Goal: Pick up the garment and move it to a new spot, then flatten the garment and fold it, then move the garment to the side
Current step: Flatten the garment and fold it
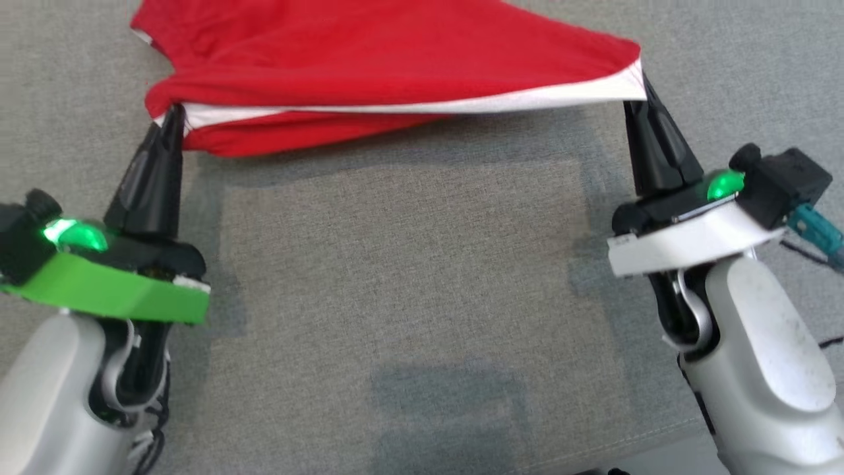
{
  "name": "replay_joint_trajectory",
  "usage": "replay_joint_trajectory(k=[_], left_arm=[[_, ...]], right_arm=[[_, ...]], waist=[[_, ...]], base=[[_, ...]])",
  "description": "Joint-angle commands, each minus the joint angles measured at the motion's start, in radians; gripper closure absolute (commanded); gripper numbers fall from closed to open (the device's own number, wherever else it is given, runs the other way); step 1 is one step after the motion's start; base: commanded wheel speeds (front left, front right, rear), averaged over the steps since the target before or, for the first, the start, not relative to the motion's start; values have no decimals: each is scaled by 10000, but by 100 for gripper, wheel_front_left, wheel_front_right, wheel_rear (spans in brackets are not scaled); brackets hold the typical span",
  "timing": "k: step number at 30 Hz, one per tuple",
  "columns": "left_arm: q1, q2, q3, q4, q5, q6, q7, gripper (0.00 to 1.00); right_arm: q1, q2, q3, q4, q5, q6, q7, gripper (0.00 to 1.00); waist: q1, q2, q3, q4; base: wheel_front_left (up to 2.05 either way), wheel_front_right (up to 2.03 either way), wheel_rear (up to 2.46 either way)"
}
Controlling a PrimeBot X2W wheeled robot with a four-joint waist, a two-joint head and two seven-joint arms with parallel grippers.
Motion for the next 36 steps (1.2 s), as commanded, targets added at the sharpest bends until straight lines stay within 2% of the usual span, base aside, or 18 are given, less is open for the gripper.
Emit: replay_joint_trajectory(k=[1,7,12,17,23,27,29,36], left_arm=[[577,-173,158,-278,232,152,-74,100],[2853,-1053,709,-1332,877,340,-85,100],[4551,-1543,825,-1922,1336,405,-88,100],[5858,-1696,832,-2596,1530,547,-88,100],[6841,-1722,614,-3273,1529,871,47,100],[6973,-1954,382,-3037,1219,917,213,100],[6876,-2243,354,-2765,968,934,254,100],[5927,-2862,263,-1511,503,897,438,100]], right_arm=[[593,44,-119,-228,96,-3,-30,100],[2529,-29,-118,-946,112,-3,-28,100],[3864,-256,-400,-1745,99,-5,324,100],[4995,-357,-781,-3003,-6,-3,978,100],[5949,-447,-1121,-4199,-98,-5,1877,100],[6010,-482,-1200,-4163,-246,-3,2175,100],[5855,-422,-1167,-3975,-159,-3,2254,100],[4758,-630,-1044,-2818,-260,-3,2283,100]], waist=[[0,0,-911,259],[0,0,-2282,273],[0,0,-3245,194],[0,0,-3766,95],[0,0,-3711,93],[0,0,-3477,249],[0,0,-3370,358],[0,0,-2768,909]], base=[[0,0,0],[0,0,0],[0,0,0],[0,0,0],[0,0,0],[0,0,0],[0,0,0],[0,0,0]])
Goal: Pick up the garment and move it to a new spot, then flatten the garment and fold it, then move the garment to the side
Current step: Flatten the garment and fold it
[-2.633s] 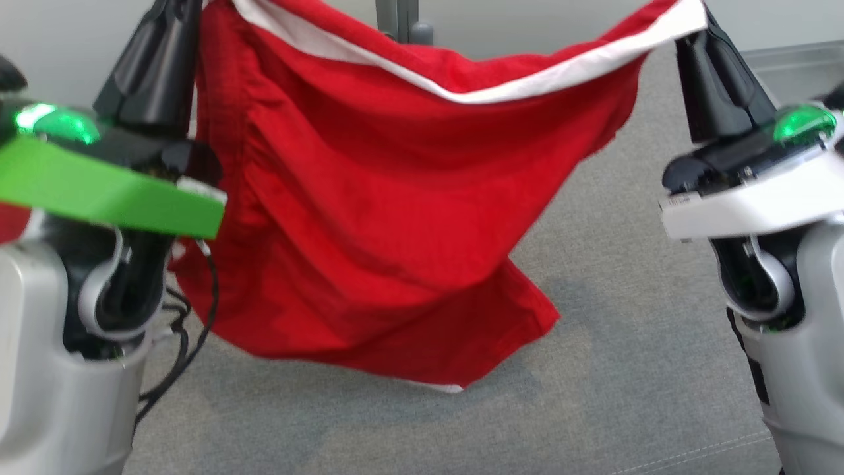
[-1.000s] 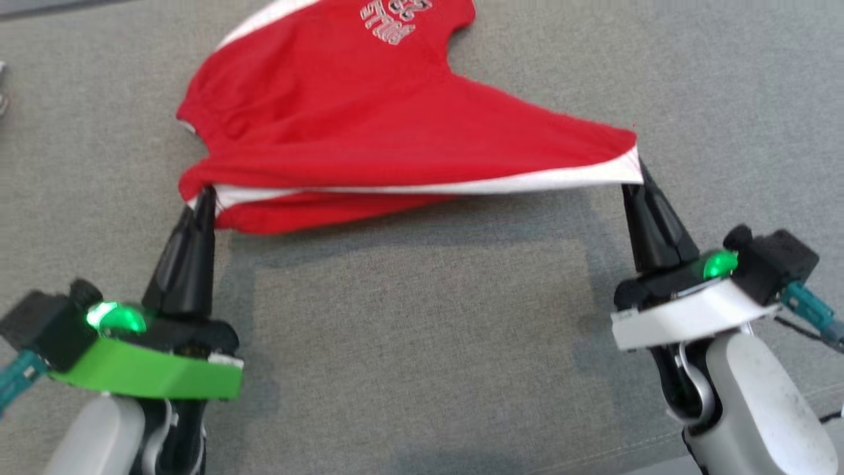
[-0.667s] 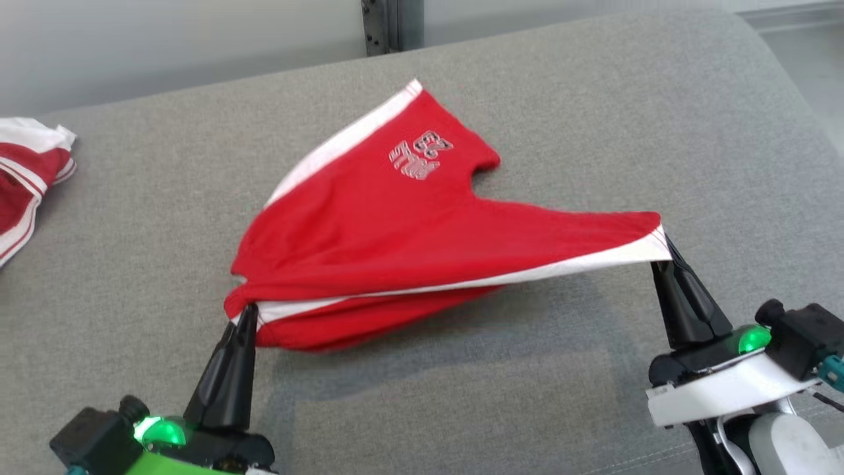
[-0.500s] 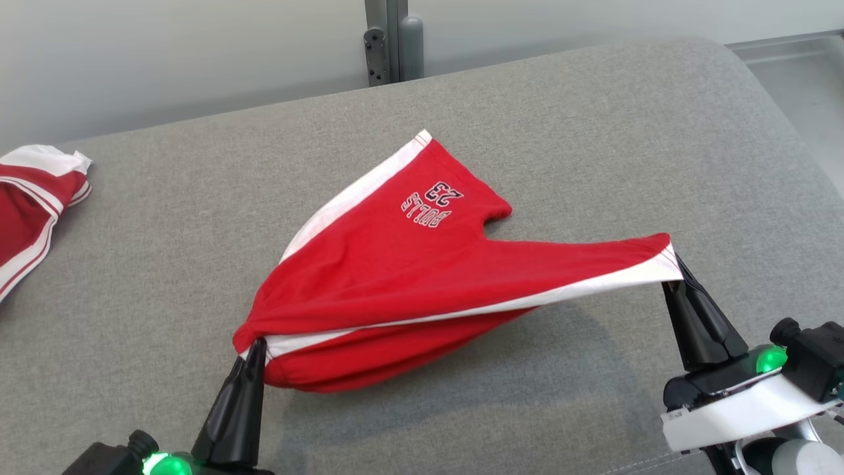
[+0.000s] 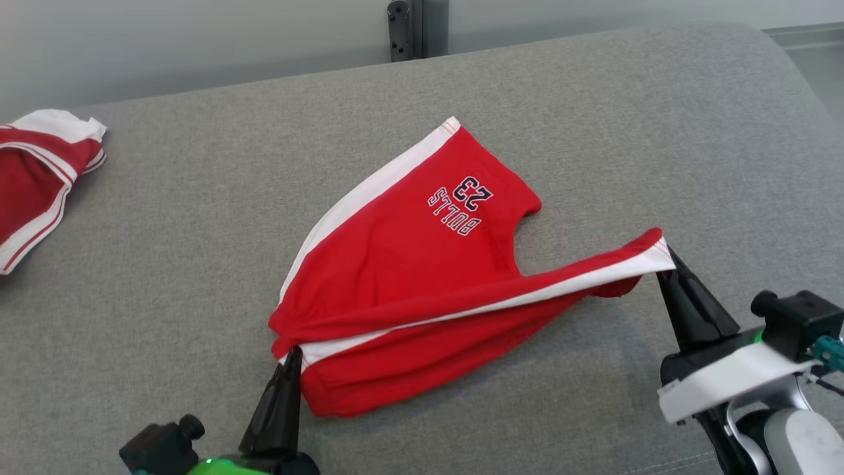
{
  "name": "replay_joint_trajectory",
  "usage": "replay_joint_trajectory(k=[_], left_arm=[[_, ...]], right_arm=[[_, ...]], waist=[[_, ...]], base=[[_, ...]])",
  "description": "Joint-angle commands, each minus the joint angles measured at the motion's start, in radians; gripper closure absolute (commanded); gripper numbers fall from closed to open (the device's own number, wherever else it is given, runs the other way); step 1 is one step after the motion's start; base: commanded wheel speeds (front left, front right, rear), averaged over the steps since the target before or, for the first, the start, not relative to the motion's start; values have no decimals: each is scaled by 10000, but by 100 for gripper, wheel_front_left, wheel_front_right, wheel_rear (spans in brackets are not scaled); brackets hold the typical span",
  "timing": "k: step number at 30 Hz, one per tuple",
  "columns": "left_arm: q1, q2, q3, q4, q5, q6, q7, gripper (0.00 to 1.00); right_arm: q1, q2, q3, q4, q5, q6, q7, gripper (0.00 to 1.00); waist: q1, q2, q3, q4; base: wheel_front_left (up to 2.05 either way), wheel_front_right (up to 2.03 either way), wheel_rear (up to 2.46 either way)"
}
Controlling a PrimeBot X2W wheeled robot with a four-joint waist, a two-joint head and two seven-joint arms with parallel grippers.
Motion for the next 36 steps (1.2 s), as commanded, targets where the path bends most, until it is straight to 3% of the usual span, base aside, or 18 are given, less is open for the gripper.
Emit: replay_joint_trajectory(k=[1,8,18,27,36], left_arm=[[-439,-137,104,198,-132,-37,-20,100],[-2148,-973,349,1731,-601,194,158,100],[-4153,-1599,219,4063,-1019,-167,172,100],[-4894,-1811,14,4687,-1173,-406,-142,100],[-5109,-1873,-348,4778,-1140,-590,-311,100]], right_arm=[[-462,-76,44,236,-32,-3,-25,100],[-2585,-627,861,1904,-149,-5,346,100],[-6115,-954,2559,5388,463,-5,576,100],[-8478,-1013,3653,8370,977,-5,461,100],[-9740,-915,4207,10381,1355,-5,-43,100]], waist=[[1,-1,420,414],[1,-1,1003,1176],[1,-1,1623,1911],[1,-1,2049,2409],[1,-1,2232,2712]], base=[[0,0,0],[0,0,0],[0,0,0],[0,0,0],[0,0,0]])
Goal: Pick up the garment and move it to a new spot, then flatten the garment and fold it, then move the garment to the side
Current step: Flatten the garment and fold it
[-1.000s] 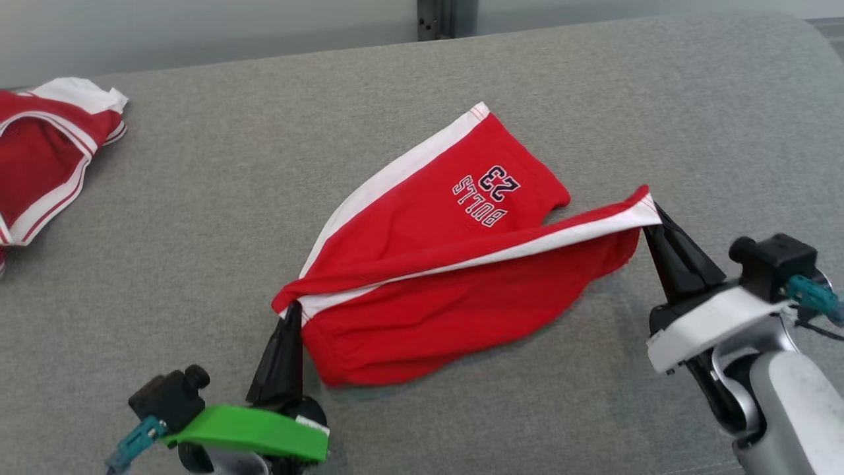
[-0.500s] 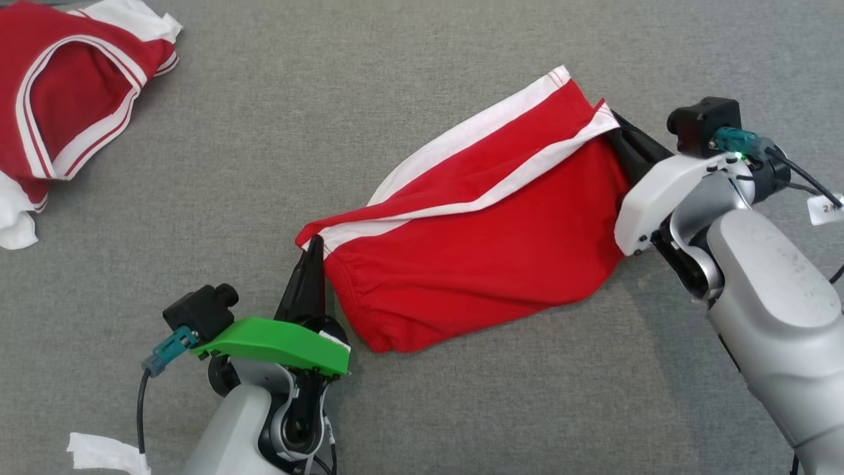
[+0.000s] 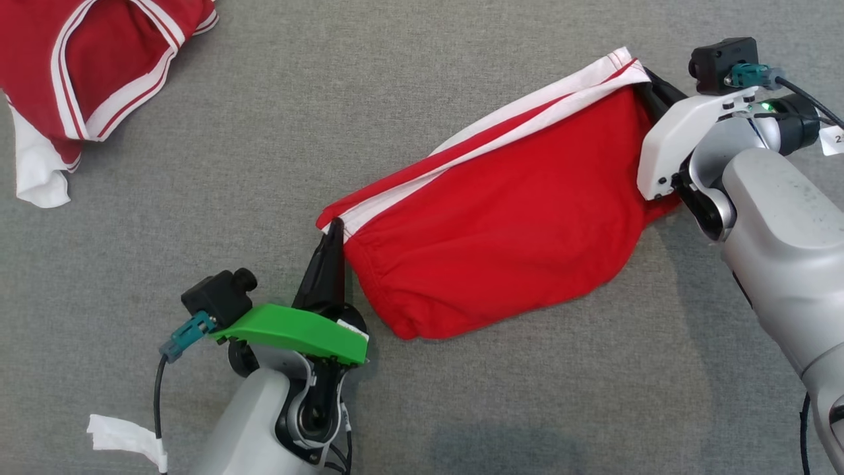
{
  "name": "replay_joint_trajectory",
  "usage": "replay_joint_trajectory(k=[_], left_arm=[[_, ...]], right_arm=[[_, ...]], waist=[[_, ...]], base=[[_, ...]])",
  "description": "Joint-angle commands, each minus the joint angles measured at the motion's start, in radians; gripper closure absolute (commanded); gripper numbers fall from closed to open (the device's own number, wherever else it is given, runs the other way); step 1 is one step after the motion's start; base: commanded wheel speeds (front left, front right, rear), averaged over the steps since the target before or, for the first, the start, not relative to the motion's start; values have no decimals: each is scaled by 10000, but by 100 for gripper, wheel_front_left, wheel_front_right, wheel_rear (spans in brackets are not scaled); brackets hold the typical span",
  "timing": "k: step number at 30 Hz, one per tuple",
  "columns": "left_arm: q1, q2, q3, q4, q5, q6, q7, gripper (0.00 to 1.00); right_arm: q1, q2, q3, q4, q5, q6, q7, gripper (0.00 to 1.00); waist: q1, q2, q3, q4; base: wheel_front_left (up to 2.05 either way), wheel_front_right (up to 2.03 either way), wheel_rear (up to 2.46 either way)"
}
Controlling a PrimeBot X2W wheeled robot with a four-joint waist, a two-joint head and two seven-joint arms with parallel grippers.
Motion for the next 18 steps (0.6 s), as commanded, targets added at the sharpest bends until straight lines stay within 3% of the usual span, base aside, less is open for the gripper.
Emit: replay_joint_trajectory(k=[1,4,5,6,7,8,18], left_arm=[[-219,7,-114,-38,78,-146,-58,100],[-283,0,-324,-99,164,-176,-78,100],[-301,-1,-385,-133,246,-174,-79,80],[-292,-2,-408,-182,314,-144,-104,57],[-265,13,-425,-242,400,-124,-126,11],[-202,55,-403,-313,507,-103,-160,0],[904,608,176,-1763,1924,183,-267,0]], right_arm=[[-211,-1,142,205,132,-6,-126,100],[-478,-4,359,591,301,-6,-406,100],[-557,16,398,730,359,-6,-546,84],[-633,55,429,843,417,-6,-683,55],[-691,93,488,953,481,-6,-781,0],[-730,118,561,1020,543,-6,-911,0],[-754,-317,1354,1117,1248,-6,-1491,0]], waist=[[0,0,50,70],[0,0,64,116],[0,0,59,127],[0,0,46,131],[0,0,24,128],[0,0,-9,111],[0,0,-521,-202]], base=[[0,0,0],[0,0,0],[0,0,0],[0,0,0],[0,0,0],[0,0,0],[0,0,0]])
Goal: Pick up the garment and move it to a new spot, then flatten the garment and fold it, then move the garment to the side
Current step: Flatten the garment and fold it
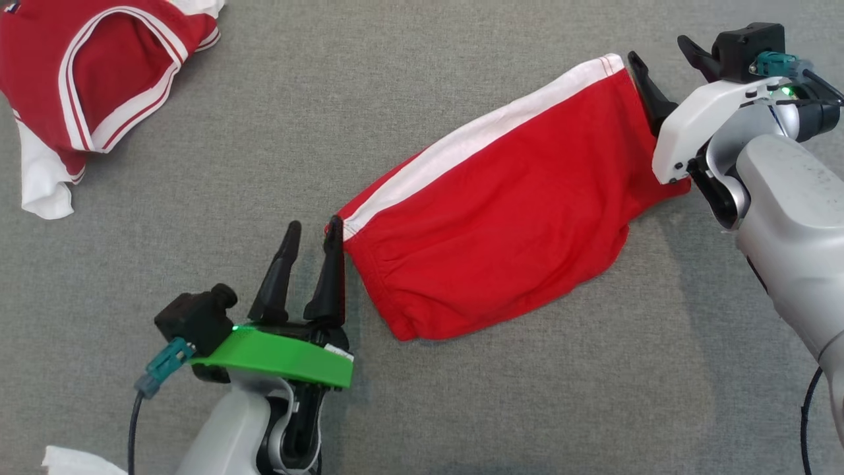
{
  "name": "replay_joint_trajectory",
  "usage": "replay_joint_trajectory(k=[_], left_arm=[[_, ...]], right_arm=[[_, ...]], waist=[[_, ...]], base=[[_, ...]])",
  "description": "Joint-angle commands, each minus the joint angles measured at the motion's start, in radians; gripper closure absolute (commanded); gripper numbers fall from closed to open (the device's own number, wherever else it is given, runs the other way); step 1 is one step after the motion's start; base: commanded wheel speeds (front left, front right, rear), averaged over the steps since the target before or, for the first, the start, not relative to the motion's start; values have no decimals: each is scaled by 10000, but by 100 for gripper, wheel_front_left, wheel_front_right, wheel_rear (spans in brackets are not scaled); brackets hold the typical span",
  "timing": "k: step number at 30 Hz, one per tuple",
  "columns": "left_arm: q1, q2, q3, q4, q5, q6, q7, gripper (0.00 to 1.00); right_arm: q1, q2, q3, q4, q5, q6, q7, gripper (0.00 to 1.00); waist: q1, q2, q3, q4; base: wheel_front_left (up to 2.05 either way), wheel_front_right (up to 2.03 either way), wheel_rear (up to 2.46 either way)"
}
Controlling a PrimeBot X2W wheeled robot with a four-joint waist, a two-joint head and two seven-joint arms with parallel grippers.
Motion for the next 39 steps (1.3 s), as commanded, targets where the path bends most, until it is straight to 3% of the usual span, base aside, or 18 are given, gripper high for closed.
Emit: replay_joint_trajectory(k=[1,11,28,29,30,31,33,34,39], left_arm=[[268,98,178,-251,266,81,-48,0],[1628,236,848,-1282,1014,53,-46,0],[2274,171,1242,-1492,1636,-214,-47,0],[2290,173,1257,-1467,1658,-226,-47,0],[2309,183,1286,-1455,1665,-241,-47,0],[2329,203,1318,-1436,1676,-235,-48,0],[2368,240,1389,-1428,1682,-211,-48,0],[2375,260,1419,-1431,1691,-192,-48,0],[2364,315,1496,-1489,1720,-150,-46,0]], right_arm=[[207,-118,148,-78,199,-6,67,0],[1203,-499,1077,-568,1591,-6,1039,0],[1647,79,1070,1278,2465,-3,1895,0],[1689,135,1114,1314,2497,-2,1981,20],[1712,172,1146,1341,2534,-3,2027,52],[1732,207,1175,1349,2571,-2,2055,58],[1744,231,1198,1368,2628,-3,2076,81],[1734,222,1174,1369,2695,-3,2011,100],[1692,165,1203,1306,2798,-11,1703,100]], waist=[[0,-1,-199,-123],[0,-1,-736,-40],[0,-1,-910,737],[0,-1,-927,737],[0,-1,-947,725],[0,-1,-975,695],[0,-1,-1024,619],[0,-1,-1045,565],[0,-1,-1081,199]], base=[[0,0,0],[0,0,0],[0,0,0],[0,0,0],[0,0,0],[0,0,0],[0,0,0],[0,0,0],[0,0,0]])
